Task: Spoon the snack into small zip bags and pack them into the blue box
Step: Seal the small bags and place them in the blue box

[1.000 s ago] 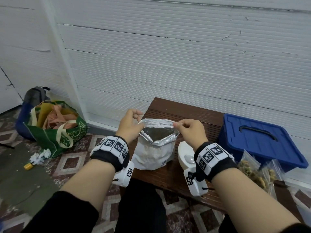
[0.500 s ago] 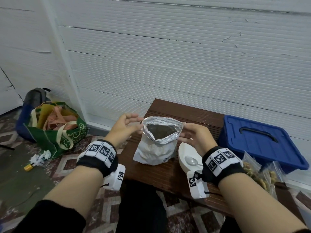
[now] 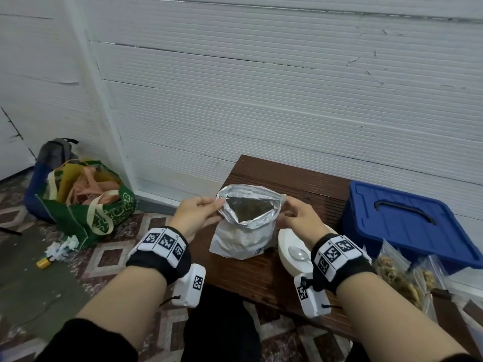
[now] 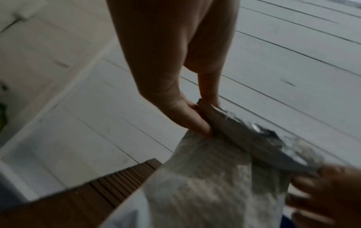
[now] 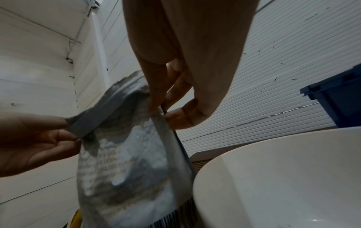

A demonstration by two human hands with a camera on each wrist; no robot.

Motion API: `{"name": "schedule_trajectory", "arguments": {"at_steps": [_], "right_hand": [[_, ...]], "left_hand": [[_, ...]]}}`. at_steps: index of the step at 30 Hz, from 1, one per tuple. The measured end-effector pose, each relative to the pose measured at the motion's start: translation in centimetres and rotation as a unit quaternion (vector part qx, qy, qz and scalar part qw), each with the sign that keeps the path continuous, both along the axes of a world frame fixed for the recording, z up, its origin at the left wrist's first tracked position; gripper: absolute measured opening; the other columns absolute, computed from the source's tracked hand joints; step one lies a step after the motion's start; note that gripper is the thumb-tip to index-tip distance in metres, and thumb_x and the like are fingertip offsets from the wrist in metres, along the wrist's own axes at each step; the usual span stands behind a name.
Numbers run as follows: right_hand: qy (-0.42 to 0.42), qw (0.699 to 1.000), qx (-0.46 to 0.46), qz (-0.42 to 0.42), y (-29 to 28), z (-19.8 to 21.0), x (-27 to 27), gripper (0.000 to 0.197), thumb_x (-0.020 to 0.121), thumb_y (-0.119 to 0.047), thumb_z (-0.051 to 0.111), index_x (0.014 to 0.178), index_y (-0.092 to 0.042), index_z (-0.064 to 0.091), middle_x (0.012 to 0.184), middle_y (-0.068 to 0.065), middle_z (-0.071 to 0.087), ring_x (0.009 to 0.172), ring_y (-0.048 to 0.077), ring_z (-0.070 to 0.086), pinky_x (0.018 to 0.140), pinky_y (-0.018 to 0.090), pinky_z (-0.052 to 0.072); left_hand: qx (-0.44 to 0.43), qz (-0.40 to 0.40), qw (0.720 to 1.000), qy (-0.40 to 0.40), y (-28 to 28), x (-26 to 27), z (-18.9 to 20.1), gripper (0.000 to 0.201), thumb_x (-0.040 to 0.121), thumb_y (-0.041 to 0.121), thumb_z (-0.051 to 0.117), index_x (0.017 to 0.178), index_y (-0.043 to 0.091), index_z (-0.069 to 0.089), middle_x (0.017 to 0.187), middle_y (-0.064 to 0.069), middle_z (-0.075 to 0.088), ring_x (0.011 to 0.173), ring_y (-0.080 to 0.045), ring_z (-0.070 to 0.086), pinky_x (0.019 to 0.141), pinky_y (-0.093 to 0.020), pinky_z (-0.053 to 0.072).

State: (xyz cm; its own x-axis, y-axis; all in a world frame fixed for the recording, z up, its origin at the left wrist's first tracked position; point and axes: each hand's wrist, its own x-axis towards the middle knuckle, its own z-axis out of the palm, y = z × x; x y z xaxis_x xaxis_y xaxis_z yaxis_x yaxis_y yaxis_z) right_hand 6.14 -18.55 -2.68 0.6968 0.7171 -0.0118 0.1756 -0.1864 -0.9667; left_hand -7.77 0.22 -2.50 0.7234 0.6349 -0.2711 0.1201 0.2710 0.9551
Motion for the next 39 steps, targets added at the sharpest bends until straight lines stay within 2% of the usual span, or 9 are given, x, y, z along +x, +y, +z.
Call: {"name": "schedule_trajectory", "arguments": {"at_steps": [7, 14, 18, 21, 24, 26, 32, 36, 39], "right_hand": [[-0.096, 0.994, -0.005, -0.060, 0.5, -1.3, 0.1, 0.044, 0.082, 0.013, 0.054, 0.081, -0.029, 0.066, 0.078, -0.006, 0.067, 0.072, 0.010, 0.060, 0.068, 0.029, 0.052], [-0.103, 0.990, 0.032, -0.088, 0.8, -1.1, -0.4, 0.036, 0.085, 0.011, 0.056, 0.085, -0.024, 0.067, 0.083, -0.010, 0.068, 0.081, 0.003, 0.061, 0.070, 0.011, 0.049], [-0.115, 0.990, 0.026, -0.083, 0.6, -1.0, -0.3, 0.039, 0.083, 0.007, 0.058, 0.087, -0.031, 0.068, 0.085, -0.010, 0.070, 0.083, 0.008, 0.063, 0.073, 0.020, 0.053], [-0.110, 0.992, 0.024, -0.060, 0.3, -1.2, 0.3, 0.043, 0.079, 0.005, 0.064, 0.086, -0.037, 0.067, 0.089, -0.006, 0.072, 0.084, 0.011, 0.064, 0.073, 0.021, 0.053], [-0.086, 0.995, 0.043, -0.040, -0.1, -1.3, 0.8, 0.042, 0.076, 0.004, 0.072, 0.091, -0.035, 0.068, 0.095, -0.008, 0.073, 0.096, 0.016, 0.066, 0.088, 0.031, 0.051], [-0.065, 0.996, 0.061, -0.027, -0.3, -1.0, 0.8, 0.041, 0.075, 0.002, 0.075, 0.095, -0.032, 0.069, 0.097, -0.008, 0.073, 0.096, 0.019, 0.065, 0.089, 0.032, 0.052], [-0.048, 0.995, 0.074, -0.036, -0.4, -1.1, 1.2, 0.036, 0.081, 0.007, 0.067, 0.091, -0.028, 0.070, 0.086, -0.011, 0.073, 0.085, 0.014, 0.066, 0.075, 0.027, 0.057], [-0.064, 0.995, 0.062, -0.052, -0.2, -1.0, 1.6, 0.027, 0.079, -0.002, 0.072, 0.086, -0.028, 0.072, 0.085, -0.004, 0.074, 0.080, 0.015, 0.068, 0.070, 0.027, 0.056], [-0.064, 0.994, 0.055, -0.069, -0.1, -0.8, 1.9, 0.011, 0.077, -0.009, 0.077, 0.080, -0.017, 0.072, 0.084, 0.001, 0.074, 0.080, 0.019, 0.070, 0.069, 0.028, 0.057]], "left_hand": [[0.015, 0.041, 0.998, 0.051, 0.0, 0.1, 1.2, 0.015, 0.082, -0.001, 0.071, 0.092, 0.002, 0.060, 0.088, -0.015, 0.068, 0.069, -0.016, 0.068, 0.057, -0.023, 0.059], [0.264, 0.071, 0.953, 0.133, -0.4, 0.6, 2.4, 0.023, 0.080, 0.002, 0.070, 0.087, 0.018, 0.055, 0.077, -0.002, 0.059, 0.046, -0.009, 0.059, 0.040, -0.016, 0.045], [0.154, 0.054, 0.985, 0.065, 0.3, 0.2, 2.5, 0.020, 0.083, 0.006, 0.072, 0.089, 0.013, 0.054, 0.091, -0.008, 0.062, 0.055, -0.010, 0.066, 0.053, -0.020, 0.056], [-0.020, -0.026, 0.999, -0.026, 1.1, -1.0, 2.7, 0.028, 0.082, 0.001, 0.070, 0.104, 0.007, 0.054, 0.109, -0.013, 0.065, 0.090, -0.020, 0.070, 0.076, -0.027, 0.060], [0.058, -0.102, 0.993, -0.023, 2.0, -1.8, 1.5, 0.062, 0.066, 0.001, 0.080, 0.120, 0.017, 0.054, 0.128, 0.002, 0.060, 0.108, -0.020, 0.066, 0.095, -0.036, 0.052], [0.147, -0.134, 0.980, 0.007, 1.7, -1.9, 0.9, 0.069, 0.069, 0.000, 0.081, 0.126, 0.025, 0.053, 0.129, 0.009, 0.057, 0.104, -0.013, 0.068, 0.092, -0.030, 0.053], [0.297, -0.036, 0.954, 0.001, 0.6, -0.8, 0.0, 0.039, 0.064, 0.009, 0.087, 0.087, 0.035, 0.068, 0.084, 0.013, 0.070, 0.071, 0.008, 0.063, 0.067, -0.010, 0.048], [0.283, -0.006, 0.959, -0.015, 0.7, -0.3, -0.3, 0.018, 0.073, 0.015, 0.082, 0.072, 0.027, 0.069, 0.074, 0.018, 0.070, 0.073, 0.005, 0.062, 0.072, -0.015, 0.046], [0.259, 0.002, 0.965, -0.033, 0.8, 0.0, 0.0, 0.020, 0.076, 0.011, 0.078, 0.069, 0.019, 0.062, 0.063, 0.019, 0.067, 0.061, 0.009, 0.059, 0.061, -0.007, 0.042]]}}
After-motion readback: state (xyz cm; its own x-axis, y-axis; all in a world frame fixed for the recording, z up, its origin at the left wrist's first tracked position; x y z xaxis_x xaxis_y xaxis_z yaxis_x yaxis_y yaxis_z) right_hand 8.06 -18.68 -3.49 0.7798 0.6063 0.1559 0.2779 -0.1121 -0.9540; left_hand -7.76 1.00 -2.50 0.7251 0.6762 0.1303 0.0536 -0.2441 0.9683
